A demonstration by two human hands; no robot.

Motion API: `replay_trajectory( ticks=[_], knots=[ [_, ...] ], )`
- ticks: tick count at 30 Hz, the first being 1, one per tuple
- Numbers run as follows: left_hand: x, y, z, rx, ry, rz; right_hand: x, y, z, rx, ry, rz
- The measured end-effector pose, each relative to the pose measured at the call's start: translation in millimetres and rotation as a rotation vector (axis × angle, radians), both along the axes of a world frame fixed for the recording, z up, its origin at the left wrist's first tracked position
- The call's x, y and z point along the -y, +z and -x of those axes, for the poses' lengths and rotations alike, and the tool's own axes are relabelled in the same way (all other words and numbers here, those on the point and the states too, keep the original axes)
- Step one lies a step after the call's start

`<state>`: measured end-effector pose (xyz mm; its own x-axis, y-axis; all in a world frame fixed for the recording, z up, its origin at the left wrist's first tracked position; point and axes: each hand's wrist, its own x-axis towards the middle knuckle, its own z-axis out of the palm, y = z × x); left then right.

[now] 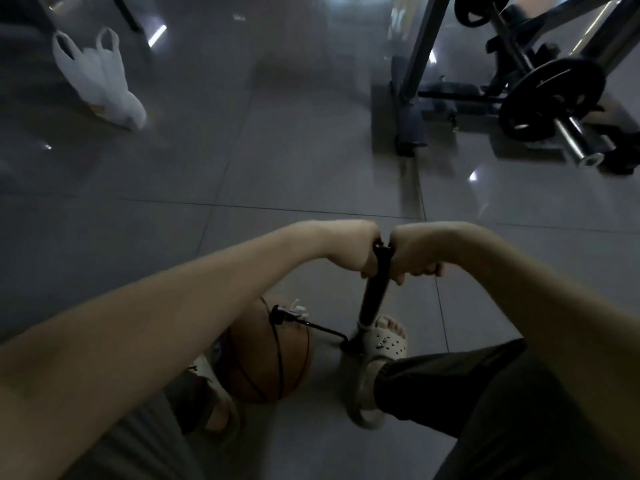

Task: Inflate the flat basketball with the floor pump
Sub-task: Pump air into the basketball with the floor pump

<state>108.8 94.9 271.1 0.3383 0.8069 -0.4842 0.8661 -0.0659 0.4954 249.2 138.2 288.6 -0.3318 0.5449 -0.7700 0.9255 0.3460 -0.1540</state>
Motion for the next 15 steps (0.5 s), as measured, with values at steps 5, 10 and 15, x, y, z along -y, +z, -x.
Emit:
replay_trajectory(
  ticks=[5,10,15],
  knots=[
    [19.9,-60.6,-15.1,-0.045,0.056,0.050,28.6,-55.1,-1.4,0.066,0.012,-0.033],
    [43.5,-148.7,-34.6,-0.159,0.062,0.017,54.4,-144.9,-12.5,0.087,-0.011,-0.112],
    [46.4,-157.7,-42.1,-0.182,0.044,0.069,54.3,-149.9,-15.4,0.112,0.029,-0.069]
  ],
)
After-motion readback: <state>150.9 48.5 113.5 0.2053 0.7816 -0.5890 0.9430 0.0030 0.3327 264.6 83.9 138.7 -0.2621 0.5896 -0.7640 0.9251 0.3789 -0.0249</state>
